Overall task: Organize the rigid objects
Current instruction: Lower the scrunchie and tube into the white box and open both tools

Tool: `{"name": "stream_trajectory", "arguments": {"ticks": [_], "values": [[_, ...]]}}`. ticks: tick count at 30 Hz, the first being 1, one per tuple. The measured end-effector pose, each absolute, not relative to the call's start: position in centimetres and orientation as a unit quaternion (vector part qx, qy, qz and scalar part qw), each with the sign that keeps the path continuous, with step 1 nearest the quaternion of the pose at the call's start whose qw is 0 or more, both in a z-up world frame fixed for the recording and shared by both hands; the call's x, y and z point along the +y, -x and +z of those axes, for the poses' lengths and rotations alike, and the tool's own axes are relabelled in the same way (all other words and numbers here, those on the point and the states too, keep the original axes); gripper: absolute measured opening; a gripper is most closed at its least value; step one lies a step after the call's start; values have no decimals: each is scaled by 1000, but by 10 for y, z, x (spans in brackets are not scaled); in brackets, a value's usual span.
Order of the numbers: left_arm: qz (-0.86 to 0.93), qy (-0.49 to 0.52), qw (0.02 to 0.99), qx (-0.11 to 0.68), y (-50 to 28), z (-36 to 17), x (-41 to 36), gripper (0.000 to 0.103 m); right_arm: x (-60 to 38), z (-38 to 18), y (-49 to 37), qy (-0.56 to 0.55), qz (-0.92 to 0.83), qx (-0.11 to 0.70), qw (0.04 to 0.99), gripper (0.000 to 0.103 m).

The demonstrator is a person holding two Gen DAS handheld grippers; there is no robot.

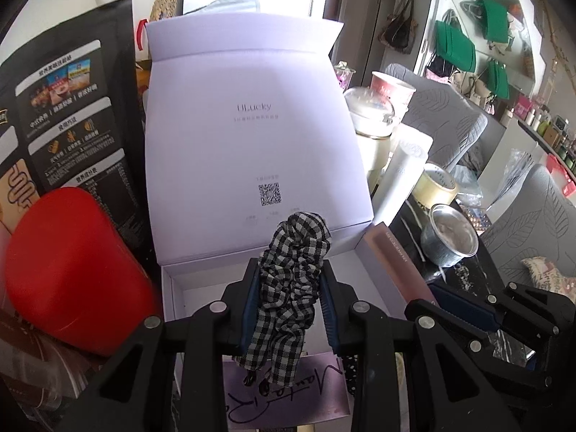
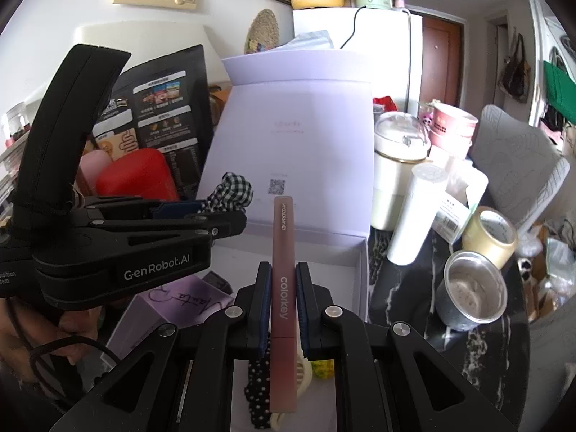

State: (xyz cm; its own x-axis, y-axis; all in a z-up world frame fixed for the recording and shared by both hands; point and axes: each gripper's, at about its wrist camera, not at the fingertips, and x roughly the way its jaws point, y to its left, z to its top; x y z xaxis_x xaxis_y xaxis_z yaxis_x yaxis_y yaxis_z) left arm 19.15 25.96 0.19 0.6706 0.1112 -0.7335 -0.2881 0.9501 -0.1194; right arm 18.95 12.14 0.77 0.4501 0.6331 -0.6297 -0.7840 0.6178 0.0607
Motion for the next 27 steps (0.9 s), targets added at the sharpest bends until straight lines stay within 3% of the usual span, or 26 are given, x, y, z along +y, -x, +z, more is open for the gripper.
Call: {"name": "stream_trajectory", "arguments": {"ticks": [27], "values": [[77,85,865,489,-215,-51,254,31,136,-46,-213,136,407,396,812,13]]}}
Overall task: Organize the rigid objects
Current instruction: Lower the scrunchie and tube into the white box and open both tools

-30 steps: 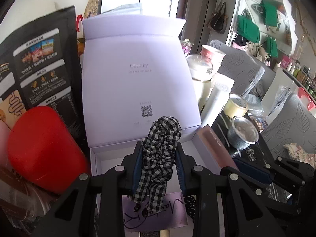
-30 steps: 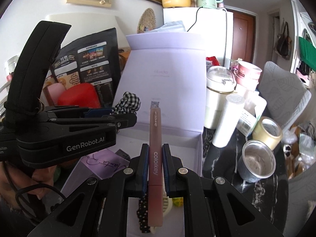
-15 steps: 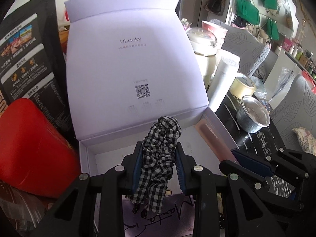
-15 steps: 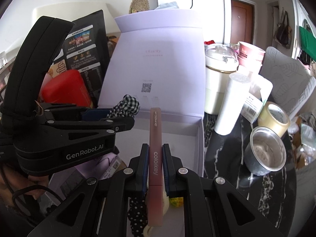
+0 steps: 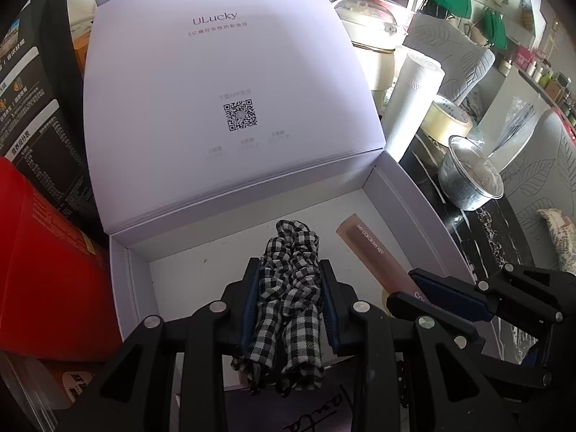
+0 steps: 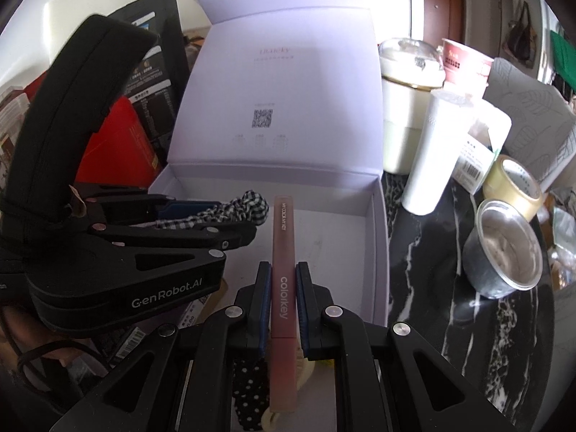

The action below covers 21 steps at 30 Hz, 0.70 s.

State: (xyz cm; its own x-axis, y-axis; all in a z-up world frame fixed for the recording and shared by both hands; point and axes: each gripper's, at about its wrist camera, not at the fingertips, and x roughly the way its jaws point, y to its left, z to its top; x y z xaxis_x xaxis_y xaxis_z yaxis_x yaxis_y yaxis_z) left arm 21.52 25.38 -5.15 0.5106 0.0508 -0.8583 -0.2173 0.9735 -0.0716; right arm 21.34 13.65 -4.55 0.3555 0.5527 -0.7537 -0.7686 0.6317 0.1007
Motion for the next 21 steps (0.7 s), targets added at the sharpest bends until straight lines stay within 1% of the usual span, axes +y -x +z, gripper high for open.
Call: {"name": "stream_trajectory", "arguments": {"ticks": [12,16,18,20,21], "values": [[104,61,854,506,-223,-57,248,31,139,-54,-223,132,393,425,805,14],[120,64,853,504,-223,-53,249,31,137,-50,-223,130,388,423,808,14],[126,62,852,505,-222,-52,249,31,136,-47,-221,133,385,418,812,16],[130,69,851,504,-221,-49,250,31,133,-43,-221,132,383,415,815,24],[130,74,853,500,-223,-46,247,31,131,-41,-221,129,383,414,816,25]]}}
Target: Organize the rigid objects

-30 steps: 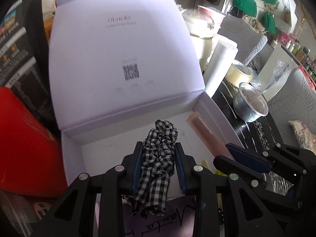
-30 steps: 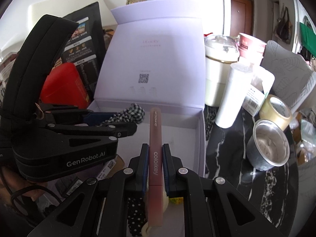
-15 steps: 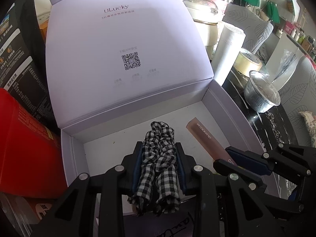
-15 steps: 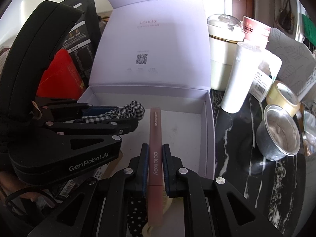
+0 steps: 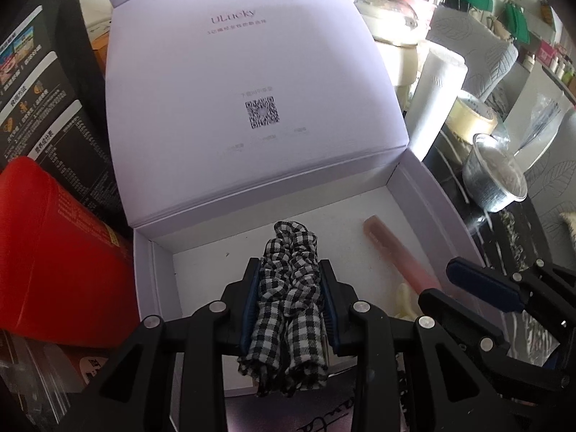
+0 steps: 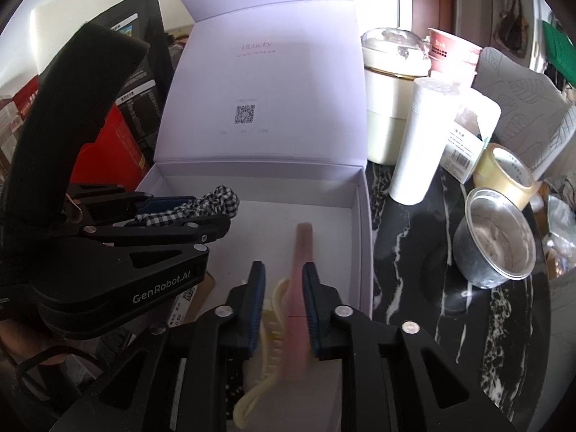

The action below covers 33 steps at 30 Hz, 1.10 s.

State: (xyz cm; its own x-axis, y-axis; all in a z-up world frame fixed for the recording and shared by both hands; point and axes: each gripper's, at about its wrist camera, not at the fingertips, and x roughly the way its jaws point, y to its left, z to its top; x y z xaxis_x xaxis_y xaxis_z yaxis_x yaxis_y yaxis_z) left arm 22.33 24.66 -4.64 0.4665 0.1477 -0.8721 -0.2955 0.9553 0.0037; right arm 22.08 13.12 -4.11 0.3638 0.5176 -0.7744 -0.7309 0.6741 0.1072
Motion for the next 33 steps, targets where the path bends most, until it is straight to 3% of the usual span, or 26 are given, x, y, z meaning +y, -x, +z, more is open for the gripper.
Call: {"name": "stream_trajectory", "arguments": {"ticks": [8,10,11,13,14,15,33], "values": [[131,72,862,484,-217,-33,243,31,116,-29,-223,119,369,411,825,25],[132,68,861,486,-217,-34,242,35,113,-27,-222,118,366,411,827,25],[132,66,863,484,-217,-33,241,44,112,-26,-222,118,365,411,827,25],[136,66,867,475,-212,-26,241,74,109,-23,-220,119,364,409,828,25],[137,63,870,469,-211,-22,239,95,108,-22,-220,120,363,409,829,24],[137,61,874,463,-209,-17,238,101,107,-21,-220,120,361,408,830,24],[157,53,889,426,-171,41,225,101,88,24,-196,123,355,370,849,24]]}}
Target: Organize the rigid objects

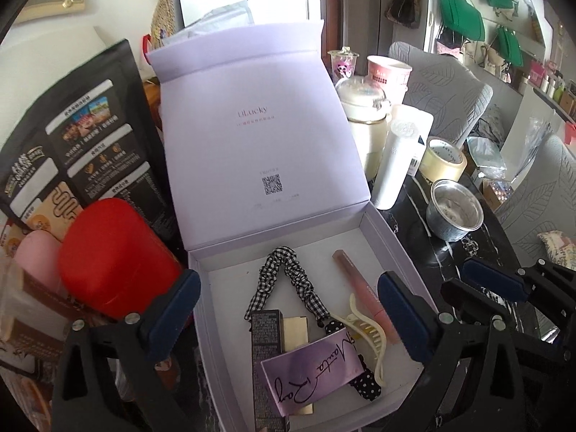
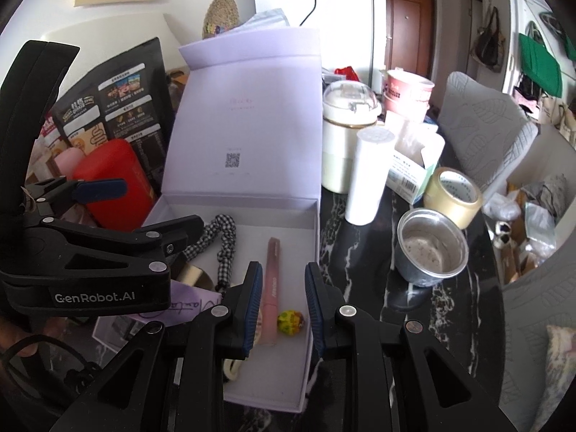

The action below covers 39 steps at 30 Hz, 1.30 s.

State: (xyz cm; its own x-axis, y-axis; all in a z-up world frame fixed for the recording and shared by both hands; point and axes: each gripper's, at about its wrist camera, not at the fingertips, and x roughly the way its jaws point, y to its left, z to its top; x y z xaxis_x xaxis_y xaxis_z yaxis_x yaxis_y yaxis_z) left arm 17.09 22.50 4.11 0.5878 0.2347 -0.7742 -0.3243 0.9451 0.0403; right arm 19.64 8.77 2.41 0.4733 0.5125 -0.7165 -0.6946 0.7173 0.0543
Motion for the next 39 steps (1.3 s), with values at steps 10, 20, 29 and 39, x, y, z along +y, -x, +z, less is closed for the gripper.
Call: {"name": "stream_trajectory", "arguments": {"ticks": [10,20,29,39], "values": [[184,52,902,387,-133,85,224,101,80,64,-167,126,365,325,863,29],[201,41,915,348,-90,121,212,101,68,98,-135,115,368,287,877,62],[220,35,922,317,-49,139,199,101,48,117,-104,107,368,260,886,79],[245,25,920,306,-16,141,186,101,32,122,-75,115,360,246,892,79]]}}
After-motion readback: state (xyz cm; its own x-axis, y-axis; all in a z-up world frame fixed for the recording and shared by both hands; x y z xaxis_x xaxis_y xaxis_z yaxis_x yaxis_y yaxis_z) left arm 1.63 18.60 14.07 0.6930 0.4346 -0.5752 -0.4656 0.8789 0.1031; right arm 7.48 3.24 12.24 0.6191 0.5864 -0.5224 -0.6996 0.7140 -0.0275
